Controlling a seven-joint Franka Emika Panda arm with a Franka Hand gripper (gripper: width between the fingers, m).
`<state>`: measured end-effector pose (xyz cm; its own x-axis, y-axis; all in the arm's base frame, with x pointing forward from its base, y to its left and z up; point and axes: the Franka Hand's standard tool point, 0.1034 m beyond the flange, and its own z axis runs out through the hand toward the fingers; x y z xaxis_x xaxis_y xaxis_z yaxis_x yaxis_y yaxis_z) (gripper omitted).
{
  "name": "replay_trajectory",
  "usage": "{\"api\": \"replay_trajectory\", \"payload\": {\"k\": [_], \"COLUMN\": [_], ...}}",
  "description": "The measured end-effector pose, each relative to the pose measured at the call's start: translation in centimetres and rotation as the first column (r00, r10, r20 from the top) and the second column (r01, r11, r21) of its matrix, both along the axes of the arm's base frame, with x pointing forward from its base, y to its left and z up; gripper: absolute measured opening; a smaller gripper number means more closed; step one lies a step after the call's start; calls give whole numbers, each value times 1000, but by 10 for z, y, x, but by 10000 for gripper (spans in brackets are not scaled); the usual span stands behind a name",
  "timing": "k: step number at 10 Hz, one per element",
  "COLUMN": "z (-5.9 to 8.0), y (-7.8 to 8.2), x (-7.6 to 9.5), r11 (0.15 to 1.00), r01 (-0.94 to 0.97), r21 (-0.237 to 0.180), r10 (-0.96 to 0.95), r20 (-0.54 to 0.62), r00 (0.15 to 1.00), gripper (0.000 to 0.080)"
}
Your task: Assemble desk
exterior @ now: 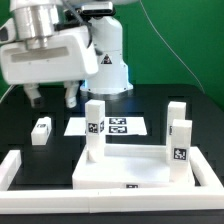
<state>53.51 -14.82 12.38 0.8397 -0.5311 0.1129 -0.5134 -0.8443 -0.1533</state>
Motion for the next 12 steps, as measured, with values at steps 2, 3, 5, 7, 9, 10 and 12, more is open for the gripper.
{"api": "replay_trajectory", "payload": {"k": [2, 3, 5, 7, 9, 10, 12], "z": [0, 0, -6, -32, -44, -42, -42], "y": [0, 0, -4, -21, -35, -29, -27], "x": [0, -1, -6, -40, -60, -66, -63], "r11": [996, 996, 992, 982, 979, 974, 960], "r01": [-82, -85, -120, -174, -182, -170, -165], "r21": [-21, -22, -26, 72, 89, 150, 226], "r10": [82, 85, 120, 184, 198, 208, 243], "r20": [-1, -1, -13, -172, -221, -301, -377], "r00": [997, 996, 993, 968, 955, 930, 894], "gripper": [649, 649, 649, 649, 649, 649, 649]}}
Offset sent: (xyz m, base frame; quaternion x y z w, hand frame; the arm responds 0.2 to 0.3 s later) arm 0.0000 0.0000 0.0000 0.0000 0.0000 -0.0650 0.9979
